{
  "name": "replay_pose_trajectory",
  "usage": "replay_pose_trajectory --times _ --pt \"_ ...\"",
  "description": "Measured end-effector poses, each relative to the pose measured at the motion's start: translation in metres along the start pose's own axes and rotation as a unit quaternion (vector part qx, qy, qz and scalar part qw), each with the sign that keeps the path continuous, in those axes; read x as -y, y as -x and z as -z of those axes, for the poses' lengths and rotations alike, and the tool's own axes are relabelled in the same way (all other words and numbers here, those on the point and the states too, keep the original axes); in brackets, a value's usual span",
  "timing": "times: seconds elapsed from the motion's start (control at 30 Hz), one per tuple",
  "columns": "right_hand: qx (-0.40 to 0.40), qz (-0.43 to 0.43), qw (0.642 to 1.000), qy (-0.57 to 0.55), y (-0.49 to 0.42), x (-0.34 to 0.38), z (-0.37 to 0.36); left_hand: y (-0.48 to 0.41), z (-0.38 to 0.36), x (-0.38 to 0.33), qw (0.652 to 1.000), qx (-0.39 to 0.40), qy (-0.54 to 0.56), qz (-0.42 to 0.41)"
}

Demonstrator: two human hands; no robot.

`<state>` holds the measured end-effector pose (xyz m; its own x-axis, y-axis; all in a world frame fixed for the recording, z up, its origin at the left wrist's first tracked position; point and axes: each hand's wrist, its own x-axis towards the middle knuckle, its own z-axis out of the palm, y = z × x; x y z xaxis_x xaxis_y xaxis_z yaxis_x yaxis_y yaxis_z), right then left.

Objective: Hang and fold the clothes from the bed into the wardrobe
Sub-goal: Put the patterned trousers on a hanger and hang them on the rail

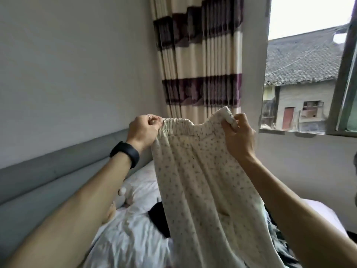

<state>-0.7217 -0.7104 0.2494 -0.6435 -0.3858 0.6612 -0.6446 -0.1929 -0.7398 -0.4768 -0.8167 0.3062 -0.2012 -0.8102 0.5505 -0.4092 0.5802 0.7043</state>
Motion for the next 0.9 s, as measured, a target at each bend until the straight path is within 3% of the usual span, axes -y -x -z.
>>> replay_pose_trajectory --times 0.23,0.53,0.7,0.8,0.87,0.9 --pt "0.055 0.078 0.995 -0.023 -0.005 0.121 -0.068 -0.028 0.108 -0.022 0.993 -0.11 0.041 0.019" --pt "0.246 0.061 0.96 -0.12 0.075 0.168 -0.123 0.039 0.177 0.012 0.978 -0.052 0.138 0.145" --pt "0.376 0.08 0.9 -0.204 0.138 0.173 -0.126 0.098 0.193 0.02 0.969 -0.087 0.146 0.181" --pt "0.433 0.049 0.867 -0.243 0.179 0.17 -0.127 0.146 0.189 0.019 0.967 -0.091 0.138 0.194" --pt "0.488 0.018 0.826 -0.281 0.204 0.168 -0.122 0.176 0.19 0.022 0.967 -0.103 0.106 0.206" --pt "0.537 0.008 0.782 -0.317 0.22 0.169 -0.117 0.196 0.193 0.022 0.964 -0.125 0.082 0.22"
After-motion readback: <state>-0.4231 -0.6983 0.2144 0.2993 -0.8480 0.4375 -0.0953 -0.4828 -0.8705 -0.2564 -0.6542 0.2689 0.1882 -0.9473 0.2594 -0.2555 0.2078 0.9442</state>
